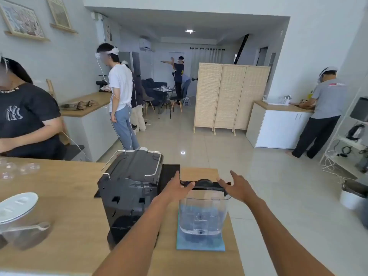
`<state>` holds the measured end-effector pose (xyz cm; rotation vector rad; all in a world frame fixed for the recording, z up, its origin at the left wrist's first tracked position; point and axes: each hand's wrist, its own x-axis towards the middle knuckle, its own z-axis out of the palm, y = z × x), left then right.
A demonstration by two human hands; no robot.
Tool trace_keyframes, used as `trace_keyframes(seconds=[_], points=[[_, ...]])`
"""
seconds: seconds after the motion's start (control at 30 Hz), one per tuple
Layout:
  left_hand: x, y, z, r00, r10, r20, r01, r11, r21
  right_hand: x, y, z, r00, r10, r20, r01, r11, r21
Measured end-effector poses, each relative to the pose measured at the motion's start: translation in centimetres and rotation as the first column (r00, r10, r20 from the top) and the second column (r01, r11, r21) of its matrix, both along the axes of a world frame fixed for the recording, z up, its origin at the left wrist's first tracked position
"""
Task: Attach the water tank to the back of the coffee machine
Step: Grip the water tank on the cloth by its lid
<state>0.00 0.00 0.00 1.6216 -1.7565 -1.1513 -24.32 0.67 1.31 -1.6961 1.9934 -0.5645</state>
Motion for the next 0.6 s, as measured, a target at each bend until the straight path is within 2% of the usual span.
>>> trace_keyframes(seconds=[0.07, 0.27, 0.43, 0.6], points=[[-0.3, 0.3, -0.3, 0.998, 0.058, 0.001, -0.057, 0.997, 0.058, 0.0, 0.3, -0.5, 1.0, -0.003, 0.03, 0.002, 0.999, 0.034], [-0.4, 0.1, -2.5, 0.983, 0.115, -0.145, -0.096, 0.987, 0.131, 0.1, 0.9, -1.8, 0.975, -0.019, 0.222, 0.006, 0.998, 0.062], [-0.5, 0.3, -3.3, 0.952, 0.172, -0.254, -0.159, 0.985, 0.071, 0.0, 1.3, -3.1, 0.915, -0.009, 0.403, 0.004, 1.0, 0.013], [-0.4, 0.3, -4.2, 0.918, 0.196, -0.345, -0.22, 0.975, -0.031, 0.0, 1.3, -3.9, 0.889, -0.021, 0.457, 0.07, 0.993, -0.092]])
